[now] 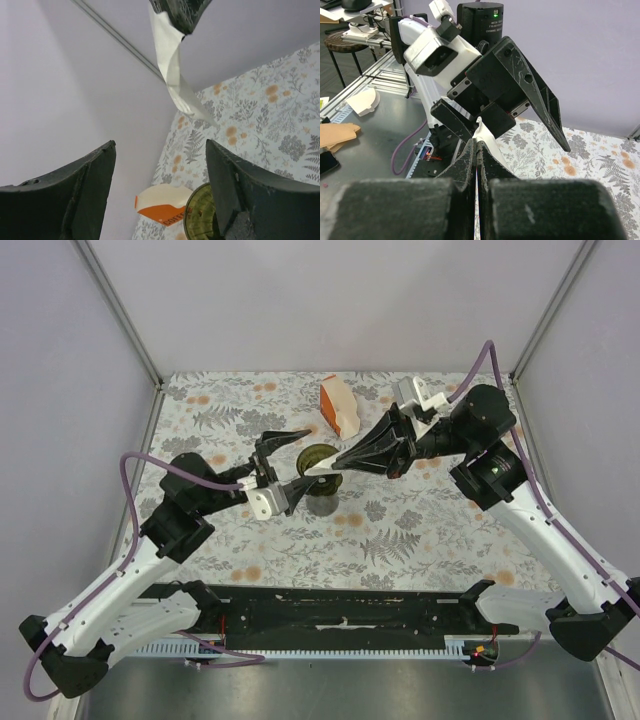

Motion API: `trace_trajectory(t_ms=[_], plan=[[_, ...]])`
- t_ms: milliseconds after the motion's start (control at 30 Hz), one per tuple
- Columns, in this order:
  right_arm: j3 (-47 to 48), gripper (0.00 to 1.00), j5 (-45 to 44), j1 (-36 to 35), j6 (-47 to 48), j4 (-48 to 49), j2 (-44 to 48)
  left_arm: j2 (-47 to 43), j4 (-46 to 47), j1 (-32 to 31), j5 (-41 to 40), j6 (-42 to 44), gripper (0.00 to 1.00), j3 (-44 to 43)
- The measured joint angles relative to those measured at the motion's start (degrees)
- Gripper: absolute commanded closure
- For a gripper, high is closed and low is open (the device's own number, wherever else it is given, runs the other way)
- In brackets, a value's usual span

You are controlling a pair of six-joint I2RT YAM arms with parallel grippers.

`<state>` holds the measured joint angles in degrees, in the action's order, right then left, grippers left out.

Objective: Place the coffee filter in the dripper

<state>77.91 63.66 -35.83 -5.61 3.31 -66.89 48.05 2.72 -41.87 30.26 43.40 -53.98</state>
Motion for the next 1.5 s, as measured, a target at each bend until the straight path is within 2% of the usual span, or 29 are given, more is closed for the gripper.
trace_trajectory(t_ms=[100, 300, 533, 700, 800, 833, 933, 1133, 1200, 1333, 1500], plan=[[-0.04, 1.00, -0.61, 0.00, -1.22, 1.40, -0.02, 0.00, 3.45, 0.00, 1.01, -2.97, 0.25, 0.07], [-0.33, 1.00, -0.83, 0.00, -2.80, 3.80, -0.22, 0.15, 7.26, -0.24, 1.77, -8.81, 0.37, 0.31], [-0.50, 1.00, -1.14, 0.00, -3.39, 4.42, -1.29, 0.35, 8.98, -0.42, 2.86, -11.28, 0.30, 0.72], [-0.52, 1.00, -1.86, 0.00, -2.43, 4.37, -1.81, 0.59, 8.81, -0.44, 2.73, -11.26, 0.32, 0.76], [-0.46, 0.99, -4.57, 0.44, 0.15, 1.64, -2.69, 1.57, 8.28, -0.61, -0.94, -11.30, 0.28, 0.74], [-0.37, 0.93, -6.03, 1.01, 0.94, -0.13, -3.04, 2.23, 7.87, -0.63, -3.76, -11.52, 0.26, 0.68], [-0.37, 0.61, -13.70, 4.70, 2.16, -7.87, -3.72, 4.35, 4.96, -0.31, -11.34, -12.70, 0.23, -0.02], [-3.10, 0.21, -43.74, 8.94, 1.57, -23.39, -1.64, 3.87, -1.20, 0.11, -17.31, -16.41, 0.20, -0.11], [-3.67, 0.04, -52.59, 8.96, 0.22, -29.18, -1.84, 3.50, -1.88, 0.13, -18.73, -17.53, 0.18, -0.11], [-7.93, 0.02, -64.43, 11.06, -3.23, -36.52, -2.34, 2.32, -3.78, 0.17, -22.25, -19.39, 0.16, -0.09], [-14.64, 0.02, -73.77, 20.57, -11.13, -41.75, -6.03, -0.39, -4.24, 0.59, -26.88, -20.02, 0.14, 0.39]])
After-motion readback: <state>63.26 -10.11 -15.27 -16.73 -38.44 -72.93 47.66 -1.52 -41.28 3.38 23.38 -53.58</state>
